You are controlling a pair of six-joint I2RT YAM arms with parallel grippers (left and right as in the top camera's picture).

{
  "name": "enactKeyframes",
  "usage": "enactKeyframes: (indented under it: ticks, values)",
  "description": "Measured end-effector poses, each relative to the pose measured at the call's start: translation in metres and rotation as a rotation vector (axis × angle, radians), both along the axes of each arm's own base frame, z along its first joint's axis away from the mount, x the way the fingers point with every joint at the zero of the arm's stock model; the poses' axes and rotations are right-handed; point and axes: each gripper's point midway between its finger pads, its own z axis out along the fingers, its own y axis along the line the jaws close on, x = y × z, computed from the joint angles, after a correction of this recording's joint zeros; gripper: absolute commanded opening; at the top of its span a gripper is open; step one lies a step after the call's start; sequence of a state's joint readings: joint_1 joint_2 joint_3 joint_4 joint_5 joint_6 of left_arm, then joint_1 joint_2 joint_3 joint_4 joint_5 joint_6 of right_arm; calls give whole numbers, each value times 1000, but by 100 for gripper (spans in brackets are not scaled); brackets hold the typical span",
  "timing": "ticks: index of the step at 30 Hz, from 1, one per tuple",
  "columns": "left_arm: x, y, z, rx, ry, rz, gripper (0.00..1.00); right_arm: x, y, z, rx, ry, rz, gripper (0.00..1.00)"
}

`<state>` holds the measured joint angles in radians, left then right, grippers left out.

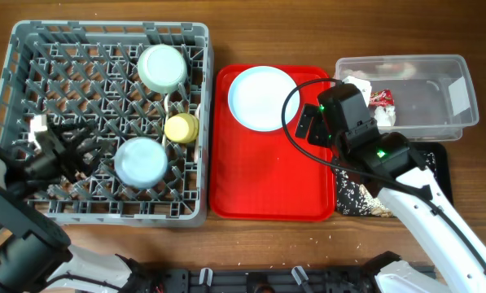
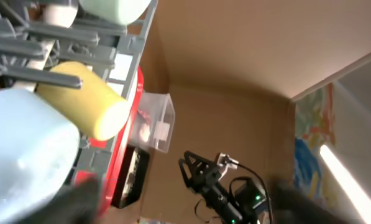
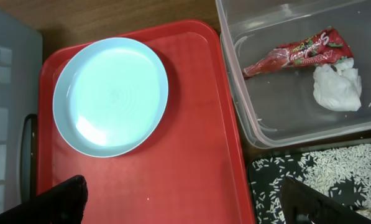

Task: Sort waste into correct bins and load items into the dishwasher rack
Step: 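Carry the light-blue bowl into the rack and release it, then move the left gripper to the blue plate edge and grasp it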

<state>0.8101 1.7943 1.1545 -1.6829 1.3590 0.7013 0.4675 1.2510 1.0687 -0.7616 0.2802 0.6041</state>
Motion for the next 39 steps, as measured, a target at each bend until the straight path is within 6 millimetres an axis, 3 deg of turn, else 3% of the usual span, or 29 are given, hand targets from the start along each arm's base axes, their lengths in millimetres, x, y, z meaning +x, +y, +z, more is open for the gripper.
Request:
enactKeyframes:
  ticks: [5,8,10,13,14,18,19,20,22,23,25,27,30,32,34,35,36,39]
  values:
    - [-4,-8,23,85,-81,-13,99,0,0,0,0,0,0,100]
    - [-4,-27,36,174,-172,-70,99,0,0,0,0,0,0,100]
    - [4,-43,35,236,-209,-144,100,0,0,0,0,-1,0,100]
    - [32,-64,18,385,-147,-257,100,0,0,0,1,-1,0,100]
    - [50,-77,16,464,-124,-289,99,0,0,0,0,0,0,100]
    - [97,-169,17,710,-153,-358,100,0,0,0,0,0,0,100]
    - [100,-215,16,795,-201,-387,100,0,0,0,0,1,0,100]
    - [103,-247,12,900,-239,-371,100,0,0,0,0,2,0,100]
    - [109,-283,4,1032,-295,-329,100,0,0,0,-1,0,0,100]
    - [112,-312,-8,1118,-335,-308,100,0,0,0,0,0,0,100]
    - [107,-347,-43,1207,-353,-334,100,0,0,0,0,0,0,100]
    - [111,-357,-83,1271,-319,-352,100,0,0,0,0,0,0,100]
    - [118,-356,-138,1322,-249,-376,100,0,0,0,0,0,0,100]
    - [114,-359,-158,1316,-221,-419,98,0,0,0,0,0,0,100]
    - [108,-361,-170,1306,-199,-457,43,0,0,0,0,0,0,100]
    - [106,-362,-173,1297,-190,-468,21,0,0,0,0,0,0,100]
    - [104,-362,-174,1292,-183,-478,6,0,0,0,0,0,0,100]
    - [93,-371,-176,1240,-178,-543,4,0,0,0,0,0,0,100]
